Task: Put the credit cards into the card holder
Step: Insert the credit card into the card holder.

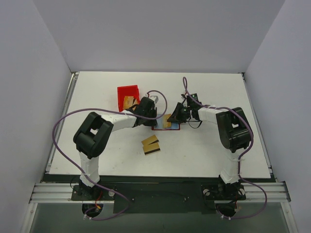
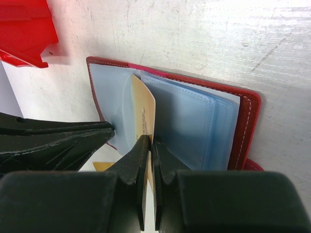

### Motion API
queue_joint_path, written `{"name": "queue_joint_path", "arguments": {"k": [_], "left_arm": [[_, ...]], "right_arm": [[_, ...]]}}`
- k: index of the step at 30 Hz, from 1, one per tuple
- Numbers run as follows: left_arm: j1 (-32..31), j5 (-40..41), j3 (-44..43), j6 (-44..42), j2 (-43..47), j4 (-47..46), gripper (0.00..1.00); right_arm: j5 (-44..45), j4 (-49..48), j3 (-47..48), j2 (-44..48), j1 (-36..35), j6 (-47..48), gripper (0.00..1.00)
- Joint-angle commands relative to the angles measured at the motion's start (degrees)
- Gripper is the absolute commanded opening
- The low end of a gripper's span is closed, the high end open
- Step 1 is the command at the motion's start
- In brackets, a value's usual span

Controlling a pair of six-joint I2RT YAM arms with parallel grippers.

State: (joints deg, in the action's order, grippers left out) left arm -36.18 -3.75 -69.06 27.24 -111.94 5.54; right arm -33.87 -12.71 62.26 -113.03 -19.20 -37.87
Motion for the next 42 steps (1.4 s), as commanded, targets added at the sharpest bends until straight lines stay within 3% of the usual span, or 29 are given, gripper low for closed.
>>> {"name": "queue_joint_path", "arguments": {"k": [1, 14, 33, 42], "left_arm": [[0.41, -0.38, -1.78, -0.96, -0.74, 0.26, 0.00], [0.59, -0.38, -1.52, -0.88, -0.74, 0.26, 0.00], [0.50, -0.65, -1.43, -0.88, -0.74, 0.17, 0.00], [0.50, -0.73, -1.43, -0.88, -0.82, 0.17, 0.00]], "right_arm": [[5.65, 5.50, -0.47, -0.08, -0.49, 3.68, 0.00], [6.36, 5.50, -1.70, 0.71, -0.22, 3.77, 0.00], [-1.73, -6.27, -4.78, -1.58, -3.21, -0.36, 0.00], [1.33, -5.75, -4.60, -1.40, -3.21, -0.45, 0.00]]}}
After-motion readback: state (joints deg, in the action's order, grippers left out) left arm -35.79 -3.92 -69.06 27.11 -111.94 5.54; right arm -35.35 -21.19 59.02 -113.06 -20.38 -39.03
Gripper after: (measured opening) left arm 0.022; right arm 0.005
